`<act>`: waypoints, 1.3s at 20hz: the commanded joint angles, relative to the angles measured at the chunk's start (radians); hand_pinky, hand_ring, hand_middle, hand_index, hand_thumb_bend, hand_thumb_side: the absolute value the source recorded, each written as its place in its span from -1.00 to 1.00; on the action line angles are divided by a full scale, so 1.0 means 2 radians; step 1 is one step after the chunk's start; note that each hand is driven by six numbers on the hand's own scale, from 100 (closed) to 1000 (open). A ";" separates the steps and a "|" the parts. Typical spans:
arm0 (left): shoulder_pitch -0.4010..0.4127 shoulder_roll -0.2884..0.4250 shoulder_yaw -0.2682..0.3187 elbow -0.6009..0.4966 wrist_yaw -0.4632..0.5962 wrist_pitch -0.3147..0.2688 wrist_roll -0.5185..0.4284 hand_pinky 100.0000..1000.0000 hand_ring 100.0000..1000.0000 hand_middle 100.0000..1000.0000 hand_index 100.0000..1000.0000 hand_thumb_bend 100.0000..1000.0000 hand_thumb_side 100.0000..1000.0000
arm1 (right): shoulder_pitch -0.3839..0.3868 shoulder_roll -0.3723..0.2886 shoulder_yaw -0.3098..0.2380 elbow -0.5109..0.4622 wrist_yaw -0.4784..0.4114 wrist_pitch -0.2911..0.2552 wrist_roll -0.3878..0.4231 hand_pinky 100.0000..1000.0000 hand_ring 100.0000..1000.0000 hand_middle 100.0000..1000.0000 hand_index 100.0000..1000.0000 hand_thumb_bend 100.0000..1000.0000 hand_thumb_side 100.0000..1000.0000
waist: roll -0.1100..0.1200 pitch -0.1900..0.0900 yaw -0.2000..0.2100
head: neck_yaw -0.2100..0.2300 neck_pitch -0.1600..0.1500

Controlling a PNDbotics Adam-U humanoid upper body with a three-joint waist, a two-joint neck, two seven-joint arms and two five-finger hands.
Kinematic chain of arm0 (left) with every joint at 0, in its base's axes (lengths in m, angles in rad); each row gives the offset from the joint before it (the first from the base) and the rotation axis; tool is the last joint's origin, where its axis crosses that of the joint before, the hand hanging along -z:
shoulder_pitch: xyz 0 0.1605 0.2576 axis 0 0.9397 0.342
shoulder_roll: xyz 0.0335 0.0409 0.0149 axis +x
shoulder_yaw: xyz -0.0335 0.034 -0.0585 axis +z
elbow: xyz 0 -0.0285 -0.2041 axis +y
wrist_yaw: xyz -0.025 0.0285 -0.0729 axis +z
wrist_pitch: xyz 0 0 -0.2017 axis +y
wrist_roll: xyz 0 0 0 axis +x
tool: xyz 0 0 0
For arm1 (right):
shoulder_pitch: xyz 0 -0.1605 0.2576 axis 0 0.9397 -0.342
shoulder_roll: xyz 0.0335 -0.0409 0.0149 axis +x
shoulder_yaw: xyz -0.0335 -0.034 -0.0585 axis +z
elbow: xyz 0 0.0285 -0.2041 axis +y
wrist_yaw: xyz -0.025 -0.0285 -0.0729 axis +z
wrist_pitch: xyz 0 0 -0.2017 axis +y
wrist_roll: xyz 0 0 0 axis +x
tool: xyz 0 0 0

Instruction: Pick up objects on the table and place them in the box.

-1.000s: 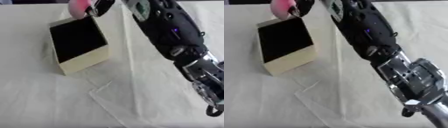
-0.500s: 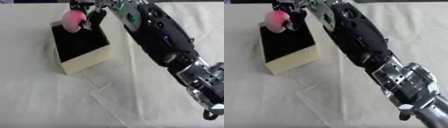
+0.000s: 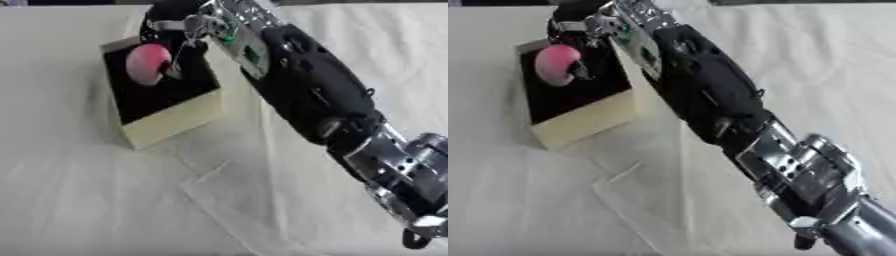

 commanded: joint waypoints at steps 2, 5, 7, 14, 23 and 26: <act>-0.005 0.006 0.002 -0.010 0.003 0.000 -0.002 0.34 0.50 0.50 0.52 -1.00 0.40 | -0.007 0.006 -0.003 0.008 0.022 -0.023 0.007 0.46 0.48 0.20 0.46 -1.00 -0.80 | 0.002 -0.008 0.001 | -0.002 -0.005; -0.005 0.005 0.002 -0.010 0.003 0.000 -0.003 0.34 0.50 0.50 0.52 -1.00 0.40 | -0.007 0.007 -0.004 0.009 0.028 -0.043 0.013 0.58 0.67 0.50 0.72 -1.00 -0.35 | 0.002 -0.008 0.001 | -0.001 -0.004; -0.005 0.005 0.002 -0.010 0.003 0.000 -0.003 0.34 0.50 0.50 0.52 -1.00 0.40 | -0.008 0.007 -0.005 0.006 0.036 -0.055 0.017 0.64 0.76 0.61 0.85 -1.00 -0.03 | 0.002 -0.008 0.001 | -0.001 -0.004; -0.005 0.005 0.002 -0.010 0.003 0.000 -0.003 0.34 0.50 0.50 0.52 -1.00 0.39 | -0.012 0.002 -0.007 -0.016 0.084 -0.059 0.001 0.70 0.81 0.65 0.96 -1.00 0.11 | 0.003 -0.009 0.000 | -0.002 -0.005; -0.004 0.005 0.002 -0.010 0.002 0.002 -0.007 0.35 0.50 0.50 0.52 -1.00 0.40 | -0.014 -0.007 -0.018 -0.052 0.068 -0.052 -0.014 0.66 0.75 0.57 0.91 -1.00 -0.04 | 0.004 -0.011 -0.003 | -0.001 -0.006; -0.003 0.006 0.003 -0.010 0.002 0.002 -0.006 0.35 0.50 0.50 0.52 -1.00 0.40 | -0.012 -0.015 -0.029 -0.082 0.048 -0.045 -0.022 0.62 0.69 0.50 0.88 -1.00 -0.16 | 0.005 -0.012 -0.004 | 0.001 -0.006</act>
